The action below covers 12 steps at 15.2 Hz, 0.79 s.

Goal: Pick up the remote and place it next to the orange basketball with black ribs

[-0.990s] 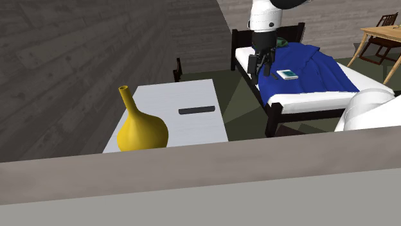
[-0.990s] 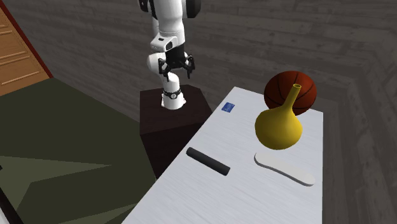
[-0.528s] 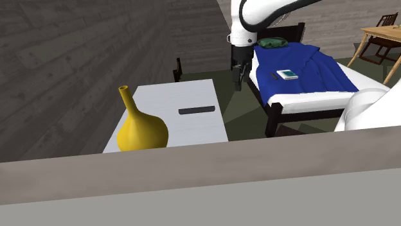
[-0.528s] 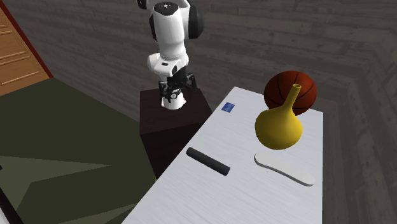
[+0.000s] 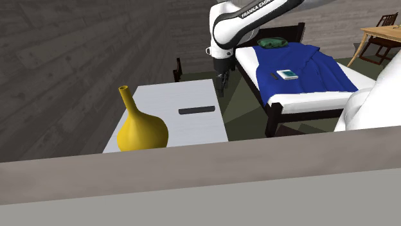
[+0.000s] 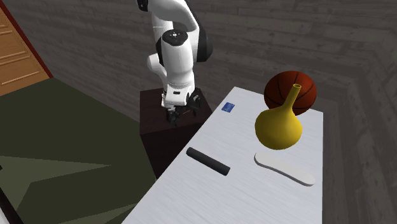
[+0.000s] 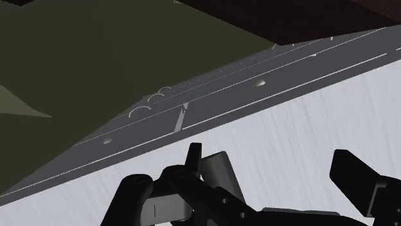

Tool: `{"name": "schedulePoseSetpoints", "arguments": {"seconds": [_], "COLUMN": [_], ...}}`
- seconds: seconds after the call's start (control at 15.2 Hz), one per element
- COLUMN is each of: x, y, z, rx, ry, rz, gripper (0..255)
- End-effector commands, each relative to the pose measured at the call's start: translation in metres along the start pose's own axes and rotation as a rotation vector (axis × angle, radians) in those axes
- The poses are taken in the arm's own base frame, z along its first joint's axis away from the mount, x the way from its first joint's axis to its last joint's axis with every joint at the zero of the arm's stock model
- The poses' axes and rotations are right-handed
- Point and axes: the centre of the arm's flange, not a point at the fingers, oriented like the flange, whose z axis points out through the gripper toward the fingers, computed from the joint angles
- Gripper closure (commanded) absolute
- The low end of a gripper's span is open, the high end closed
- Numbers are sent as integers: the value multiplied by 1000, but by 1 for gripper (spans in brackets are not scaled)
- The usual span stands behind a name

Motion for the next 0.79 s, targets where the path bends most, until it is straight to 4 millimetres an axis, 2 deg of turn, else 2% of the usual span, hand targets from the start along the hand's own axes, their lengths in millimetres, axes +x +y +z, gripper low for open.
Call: {"name": "schedulePoseSetpoints", "arguments": {"seconds": [0.0,0.59,0.73], "x": [22,125,126], "y": [6,11,10], "z": [14,69,74], "rx": [-1,-3,-3], "ry": [4,16,16], "rz": [-59,-312,-314], "gripper": [0,0,0]}}
